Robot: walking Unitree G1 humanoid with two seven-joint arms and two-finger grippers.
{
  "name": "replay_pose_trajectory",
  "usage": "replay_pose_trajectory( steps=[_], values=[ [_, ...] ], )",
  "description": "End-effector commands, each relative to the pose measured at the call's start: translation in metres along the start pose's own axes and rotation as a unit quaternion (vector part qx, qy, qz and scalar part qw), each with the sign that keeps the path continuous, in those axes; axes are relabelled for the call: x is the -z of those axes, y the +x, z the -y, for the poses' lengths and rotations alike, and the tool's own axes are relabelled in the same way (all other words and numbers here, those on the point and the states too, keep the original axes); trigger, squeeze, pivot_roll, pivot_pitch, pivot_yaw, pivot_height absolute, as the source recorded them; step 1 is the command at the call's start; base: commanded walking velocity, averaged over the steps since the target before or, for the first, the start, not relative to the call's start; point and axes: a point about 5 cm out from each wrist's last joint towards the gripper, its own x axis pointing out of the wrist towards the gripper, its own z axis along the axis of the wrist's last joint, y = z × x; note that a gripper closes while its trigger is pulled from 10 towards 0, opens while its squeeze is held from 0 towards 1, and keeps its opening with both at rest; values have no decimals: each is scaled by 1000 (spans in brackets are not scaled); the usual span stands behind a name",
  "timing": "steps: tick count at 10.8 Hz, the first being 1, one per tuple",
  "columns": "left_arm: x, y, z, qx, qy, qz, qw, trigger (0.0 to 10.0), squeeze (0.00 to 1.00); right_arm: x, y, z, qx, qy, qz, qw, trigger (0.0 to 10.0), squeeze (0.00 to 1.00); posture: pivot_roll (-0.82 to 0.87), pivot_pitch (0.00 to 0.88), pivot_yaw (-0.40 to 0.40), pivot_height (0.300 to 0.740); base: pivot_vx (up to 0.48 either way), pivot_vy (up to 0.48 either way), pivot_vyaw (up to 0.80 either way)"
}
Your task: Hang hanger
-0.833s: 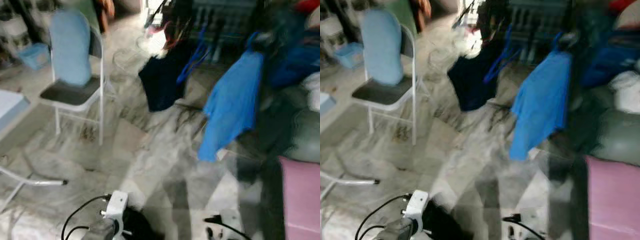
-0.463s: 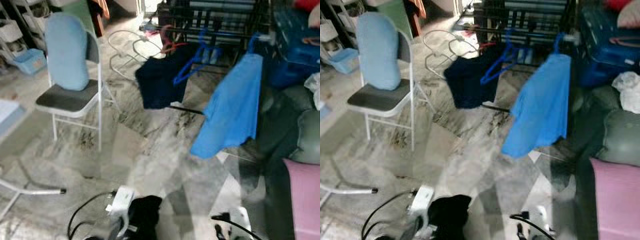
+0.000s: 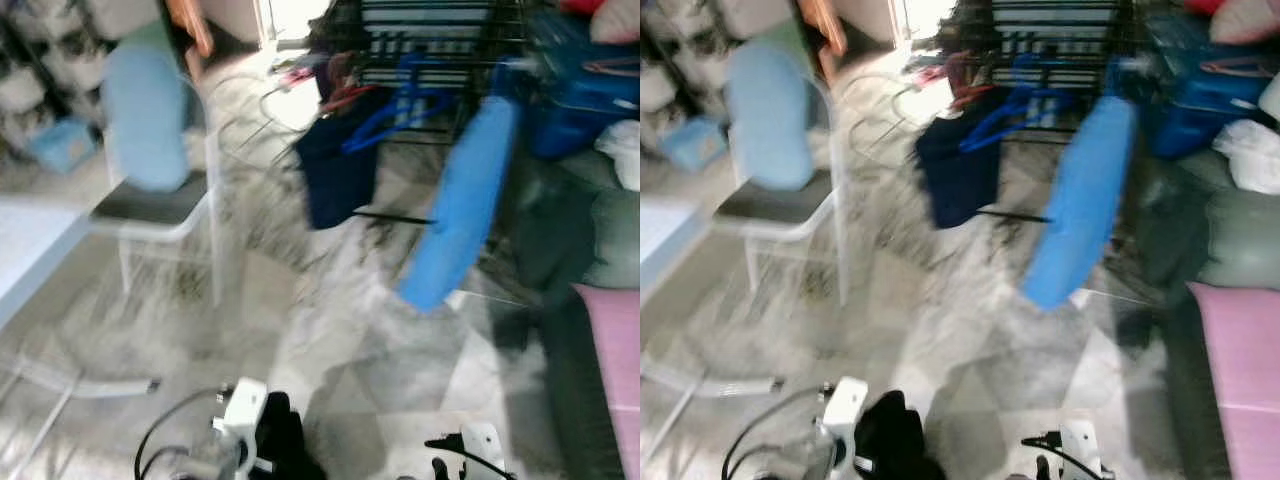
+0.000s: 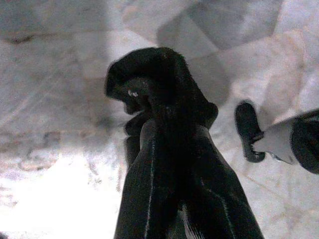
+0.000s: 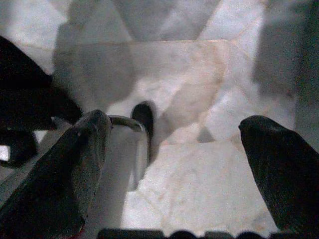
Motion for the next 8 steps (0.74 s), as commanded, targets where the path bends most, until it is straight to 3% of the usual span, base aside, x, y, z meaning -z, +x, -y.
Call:
replay_pose_trajectory(
  steps=[1, 2, 6, 7, 8],
  values=[
    [6, -3, -12, -19, -4, -6, 1000, 10000, 0, -4, 1, -10, -12, 1, 7, 1000, 10000, 0, -161, 73, 58, 740, 0, 480, 0],
    [1, -3, -13, -23, -6, 4, 1000, 10000, 0, -4, 1, -10, -12, -1, 6, 1000, 10000, 0, -160, 73, 58, 740, 0, 330, 0],
    [1, -4, -16, -32, 6, 7, 999, 10000, 0, -4, 1, -12, -12, 4, 8, 1000, 10000, 0, -166, 75, 71, 740, 0, 0, 0],
    [-4, -4, -18, -43, -3, 18, 999, 10000, 0, -5, 1, -11, -10, 10, 9, 1000, 10000, 0, -168, 76, 69, 740, 0, 0, 0],
    [-23, -2, -19, -59, -17, 54, 997, 10000, 0, -17, 3, -6, 1, 36, 33, 999, 10000, 0, -171, 78, 66, 740, 0, 0, 0]
  ],
)
